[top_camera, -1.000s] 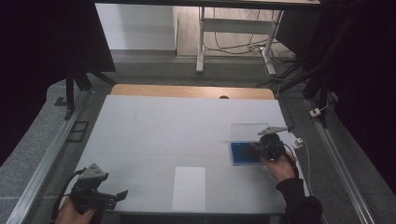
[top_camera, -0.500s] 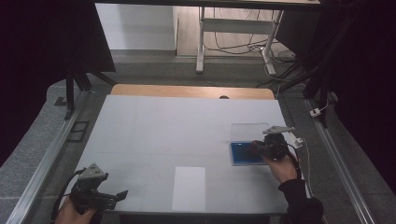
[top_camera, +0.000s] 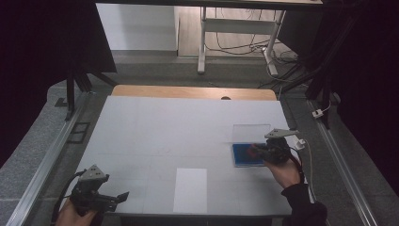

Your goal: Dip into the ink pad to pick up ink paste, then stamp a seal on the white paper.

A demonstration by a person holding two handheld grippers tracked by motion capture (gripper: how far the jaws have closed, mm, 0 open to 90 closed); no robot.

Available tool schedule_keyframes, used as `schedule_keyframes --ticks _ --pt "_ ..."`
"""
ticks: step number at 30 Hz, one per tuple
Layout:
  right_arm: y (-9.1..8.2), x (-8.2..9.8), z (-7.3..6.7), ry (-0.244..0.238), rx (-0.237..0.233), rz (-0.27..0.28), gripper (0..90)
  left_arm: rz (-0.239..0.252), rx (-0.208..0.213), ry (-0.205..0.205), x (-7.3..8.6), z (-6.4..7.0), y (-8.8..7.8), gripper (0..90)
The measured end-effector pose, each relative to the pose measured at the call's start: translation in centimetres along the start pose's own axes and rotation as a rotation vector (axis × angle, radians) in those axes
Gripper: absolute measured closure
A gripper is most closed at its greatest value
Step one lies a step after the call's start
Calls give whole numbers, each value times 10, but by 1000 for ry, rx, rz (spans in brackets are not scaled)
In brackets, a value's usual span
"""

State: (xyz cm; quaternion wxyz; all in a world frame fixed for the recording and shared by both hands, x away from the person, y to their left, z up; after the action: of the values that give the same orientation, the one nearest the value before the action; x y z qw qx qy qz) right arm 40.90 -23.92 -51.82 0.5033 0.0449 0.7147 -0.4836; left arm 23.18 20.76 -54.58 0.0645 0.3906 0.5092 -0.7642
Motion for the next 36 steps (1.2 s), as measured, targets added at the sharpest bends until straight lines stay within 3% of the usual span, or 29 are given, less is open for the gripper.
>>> schedule_keyframes --ticks 15,36 --pt "-8 -9 -26 28 -86 43 795 22 -20 6 -2 0 -2 11" --pt "-6 -20 -74 -22 -190 51 796 22 -12 3 -1 0 -2 9"
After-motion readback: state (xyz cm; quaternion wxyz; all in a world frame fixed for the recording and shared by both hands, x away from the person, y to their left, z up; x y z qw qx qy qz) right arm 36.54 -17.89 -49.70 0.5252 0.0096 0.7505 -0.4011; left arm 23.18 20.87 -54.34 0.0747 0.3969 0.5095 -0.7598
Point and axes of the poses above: each handheld gripper's, and its own axes: y roughly forward along the jaws, x roughly out of its underside, z roughly to its right, the point moved 9 cm from there along y, roughly forward along the jaws, and after that the axes turned 2 degrees about z, right-handed, at the moved point
